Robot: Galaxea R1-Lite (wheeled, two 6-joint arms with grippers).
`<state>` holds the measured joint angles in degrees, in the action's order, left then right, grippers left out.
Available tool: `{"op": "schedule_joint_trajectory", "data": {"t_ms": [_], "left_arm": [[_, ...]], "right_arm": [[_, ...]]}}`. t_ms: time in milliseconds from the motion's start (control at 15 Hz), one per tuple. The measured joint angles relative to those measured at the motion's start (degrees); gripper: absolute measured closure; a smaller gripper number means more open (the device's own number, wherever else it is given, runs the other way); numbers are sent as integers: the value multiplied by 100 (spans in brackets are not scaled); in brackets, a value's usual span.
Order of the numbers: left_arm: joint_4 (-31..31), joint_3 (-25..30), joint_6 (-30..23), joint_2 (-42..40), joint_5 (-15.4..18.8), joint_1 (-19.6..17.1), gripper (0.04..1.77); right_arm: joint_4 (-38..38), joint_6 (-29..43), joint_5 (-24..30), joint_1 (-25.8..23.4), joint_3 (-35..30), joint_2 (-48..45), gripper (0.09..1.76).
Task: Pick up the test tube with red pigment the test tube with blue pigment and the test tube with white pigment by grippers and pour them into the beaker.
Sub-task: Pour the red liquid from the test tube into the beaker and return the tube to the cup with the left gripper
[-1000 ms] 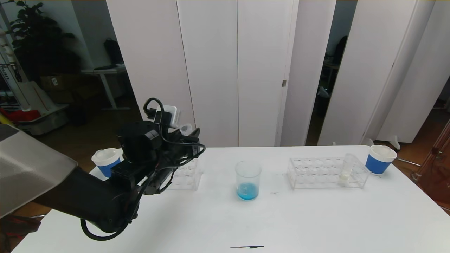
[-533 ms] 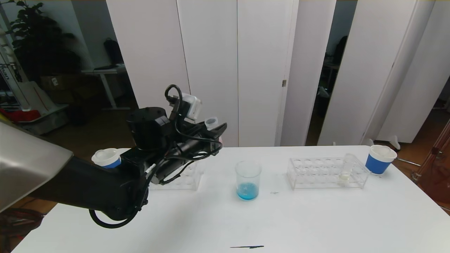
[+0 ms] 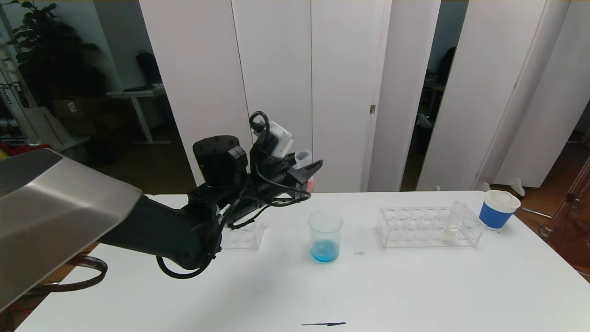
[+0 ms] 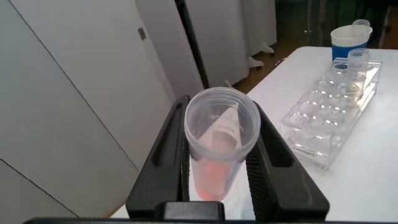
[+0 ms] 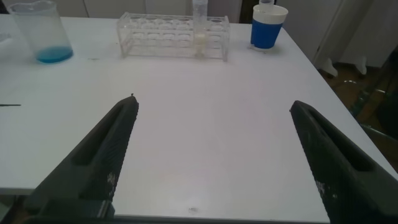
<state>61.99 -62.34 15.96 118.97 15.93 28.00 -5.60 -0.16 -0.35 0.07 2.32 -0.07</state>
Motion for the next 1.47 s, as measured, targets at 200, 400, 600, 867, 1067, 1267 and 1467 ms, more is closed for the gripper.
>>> {"op": "schedule_joint_trajectory", "data": {"t_ms": [200,400,600,867,1067,1267,1467], "left_arm": [[280,-227,1113,385,21,-44,121],[350,-271,1742,639,21,-66,121],[501,-234,2604,768,22,-118,121],[848,-83,3630,903,27,-193,121],[956,-20,4339,964,24,-199,121],[1180,68,5001,1006,7,-199,121],[1378,123,5349,1045,-17,-199,121]], "right_arm": [[0,0,2,0,0,0,10],[1,2,2,0,0,2,10],[0,0,2,0,0,0,10],[0,2,0,0,-1,0,10],[0,2,0,0,-1,0,10],[1,0,-2,0,-1,0,10],[0,0,0,0,-1,0,10]]}}
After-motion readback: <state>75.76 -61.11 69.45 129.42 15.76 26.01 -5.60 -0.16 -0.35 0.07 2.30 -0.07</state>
